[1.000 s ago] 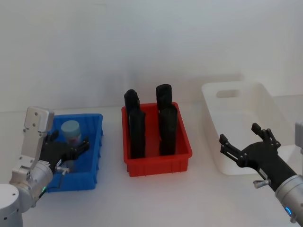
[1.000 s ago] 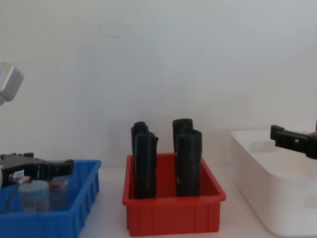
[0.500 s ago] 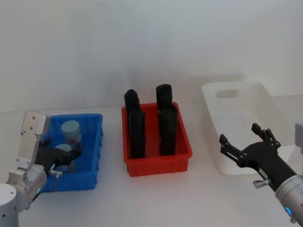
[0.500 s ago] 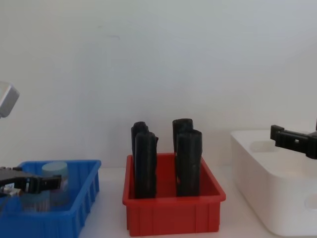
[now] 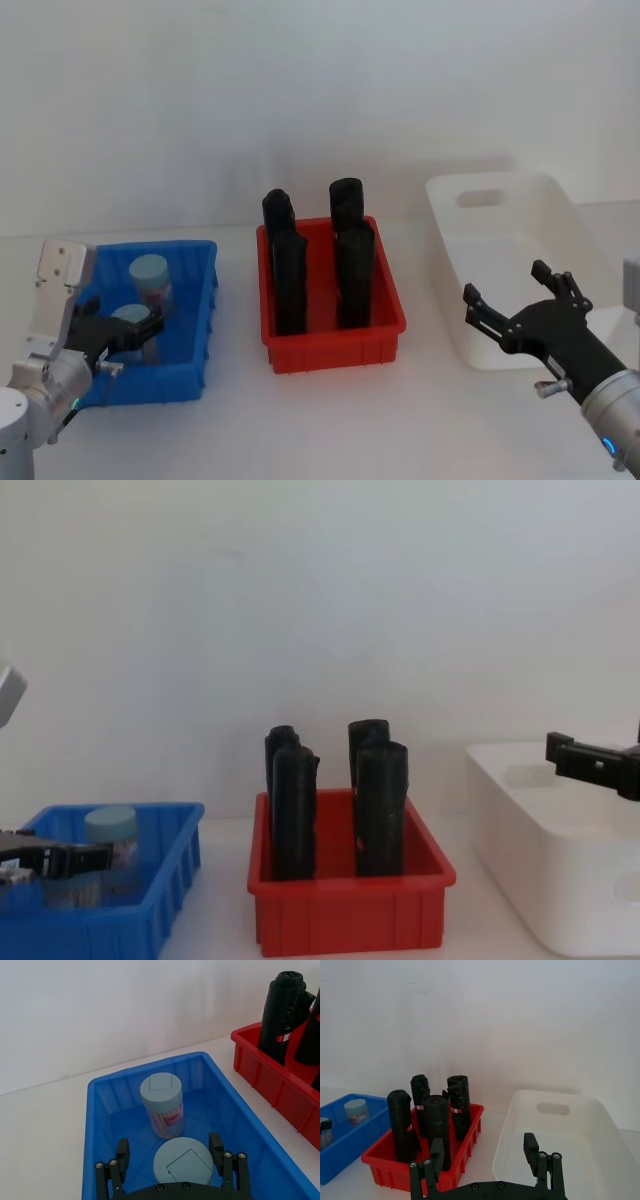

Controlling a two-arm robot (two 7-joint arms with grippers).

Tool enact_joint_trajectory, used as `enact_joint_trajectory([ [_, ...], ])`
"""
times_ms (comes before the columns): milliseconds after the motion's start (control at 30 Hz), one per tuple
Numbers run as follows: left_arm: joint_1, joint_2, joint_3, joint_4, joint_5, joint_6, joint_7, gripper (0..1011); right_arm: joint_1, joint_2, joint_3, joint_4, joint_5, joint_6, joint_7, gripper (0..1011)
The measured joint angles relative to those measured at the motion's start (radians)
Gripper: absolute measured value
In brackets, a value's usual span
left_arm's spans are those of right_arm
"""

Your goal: Pick the cotton swabs from the blue box and place them into the white box.

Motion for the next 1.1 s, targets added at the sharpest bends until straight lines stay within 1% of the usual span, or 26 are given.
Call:
enact_joint_trajectory([
  [100,-0.004,-0.002,-0.003,0.011,-0.01,-0.003,-0.008,1000,0.0,0.0,0.0,0.0,0.0,0.0,0.0,1001],
  [200,-0.007,-0.003,-0.006,0.022,-0.021,-0.006,-0.016,950,0.0,0.0,0.0,0.0,0.0,0.0,0.0,1002],
  [233,-0.008,-0.004,-0.008,0.027,-0.027,-0.007,-0.02,909,0.0,0.0,0.0,0.0,0.0,0.0,0.0,1002],
  [333,-0.009,-0.005,-0.01,0.033,-0.038,-0.009,-0.026,865,0.0,0.0,0.0,0.0,0.0,0.0,0.0,1002],
  [367,-0.01,-0.006,-0.011,0.037,-0.045,-0.009,-0.03,812,0.0,0.0,0.0,0.0,0.0,0.0,0.0,1002],
  [400,-0.01,-0.006,-0.012,0.038,-0.048,-0.01,-0.032,794,0.0,0.0,0.0,0.0,0.0,0.0,0.0,1002],
  [467,-0.011,-0.007,-0.014,0.044,-0.059,-0.01,-0.038,717,0.0,0.0,0.0,0.0,0.0,0.0,0.0,1002],
  [533,-0.011,-0.008,-0.016,0.048,-0.069,-0.011,-0.044,673,0.0,0.0,0.0,0.0,0.0,0.0,0.0,1002],
  [800,-0.007,-0.008,-0.02,0.042,-0.083,-0.011,-0.053,671,0.0,0.0,0.0,0.0,0.0,0.0,0.0,1002],
  [933,-0.001,-0.004,-0.023,0.021,-0.083,-0.011,-0.053,671,0.0,0.0,0.0,0.0,0.0,0.0,0.0,1002],
  [1100,0.011,0.007,-0.03,-0.034,-0.073,-0.006,-0.052,671,0.0,0.0,0.0,0.0,0.0,0.0,0.0,1002],
])
